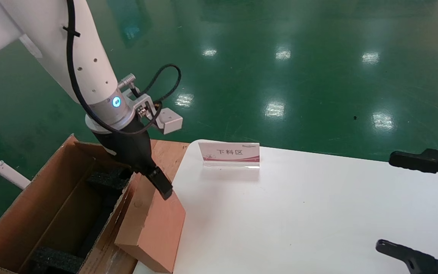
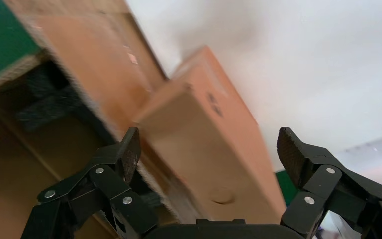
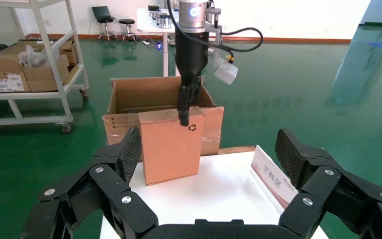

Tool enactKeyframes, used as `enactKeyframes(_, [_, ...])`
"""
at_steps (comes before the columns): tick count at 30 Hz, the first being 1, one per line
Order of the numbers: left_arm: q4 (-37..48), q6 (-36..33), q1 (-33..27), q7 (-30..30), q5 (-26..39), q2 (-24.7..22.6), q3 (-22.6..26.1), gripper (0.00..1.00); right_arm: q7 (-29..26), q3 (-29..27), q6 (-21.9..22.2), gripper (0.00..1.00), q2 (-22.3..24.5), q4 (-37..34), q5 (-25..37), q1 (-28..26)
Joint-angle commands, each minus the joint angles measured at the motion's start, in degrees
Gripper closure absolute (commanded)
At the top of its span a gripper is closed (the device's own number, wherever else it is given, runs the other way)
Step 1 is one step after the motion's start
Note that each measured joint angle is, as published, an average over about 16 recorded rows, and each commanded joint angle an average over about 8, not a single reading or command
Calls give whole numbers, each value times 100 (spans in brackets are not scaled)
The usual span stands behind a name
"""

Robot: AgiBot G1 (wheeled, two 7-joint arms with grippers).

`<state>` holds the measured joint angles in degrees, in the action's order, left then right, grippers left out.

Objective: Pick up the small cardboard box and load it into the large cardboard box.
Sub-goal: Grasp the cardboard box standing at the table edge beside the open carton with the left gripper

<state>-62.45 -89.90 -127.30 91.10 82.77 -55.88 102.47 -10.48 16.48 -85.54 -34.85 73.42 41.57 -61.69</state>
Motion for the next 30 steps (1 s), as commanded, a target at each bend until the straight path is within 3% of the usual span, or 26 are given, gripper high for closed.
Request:
enactKeyframes(1, [-76,-25,-24,67,-99,-14,61,0,0,1,0,0,0,0,-1,0])
enactKeyframes(30, [-25,87,-261,493,-296,-247,661,0,6,11,5,0,5,0,-8,-2])
